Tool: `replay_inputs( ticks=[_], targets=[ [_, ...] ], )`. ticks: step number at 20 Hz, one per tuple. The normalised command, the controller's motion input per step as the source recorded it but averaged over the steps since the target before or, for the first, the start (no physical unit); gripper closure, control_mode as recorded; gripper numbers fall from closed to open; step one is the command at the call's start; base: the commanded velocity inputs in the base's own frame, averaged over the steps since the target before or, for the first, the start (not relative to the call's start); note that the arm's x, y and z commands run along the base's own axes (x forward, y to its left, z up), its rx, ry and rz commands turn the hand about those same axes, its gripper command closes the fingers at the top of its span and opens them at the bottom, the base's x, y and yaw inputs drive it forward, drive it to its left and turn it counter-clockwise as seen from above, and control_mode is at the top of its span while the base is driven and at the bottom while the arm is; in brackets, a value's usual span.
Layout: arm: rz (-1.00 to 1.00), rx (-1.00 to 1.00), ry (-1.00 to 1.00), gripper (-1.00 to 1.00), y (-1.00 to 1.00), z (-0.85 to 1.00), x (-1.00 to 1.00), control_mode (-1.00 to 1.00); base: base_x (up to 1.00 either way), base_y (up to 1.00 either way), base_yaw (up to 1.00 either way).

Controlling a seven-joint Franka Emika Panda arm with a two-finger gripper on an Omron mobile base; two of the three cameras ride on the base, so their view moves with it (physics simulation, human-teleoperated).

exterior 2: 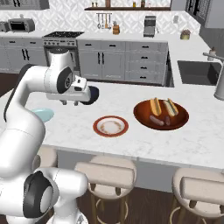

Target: Place one bun and one sausage from the bowl on each plate.

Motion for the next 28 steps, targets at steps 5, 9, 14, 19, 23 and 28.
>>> replay_inputs(
  ticks=[5,9,14,19,23,28],
  targets=[
    [0.00,0.00,0.00,-1.00,0.00,0.00,0.00,1.00,0.57,0.00,0.00],
    [0.00,0.00,0.00,-1.00,0.00,0.00,0.00,1.00,0.63,-0.06,0.00],
    [0.00,0.00,0.00,-1.00,0.00,0.00,0.00,1.00,0.12,-0.50,0.00],
    [0.00,0.00,0.00,-1.00,0.00,0.00,0.00,1.00,0.05,-0.77,0.00],
    [0.00,0.00,0.00,-1.00,0.00,0.00,0.00,1.00,0.07,-0.56,-0.03],
    [0.00,0.00,0.00,-1.00,0.00,0.00,0.00,1.00,0.17,-0.32,-0.07]
  ],
)
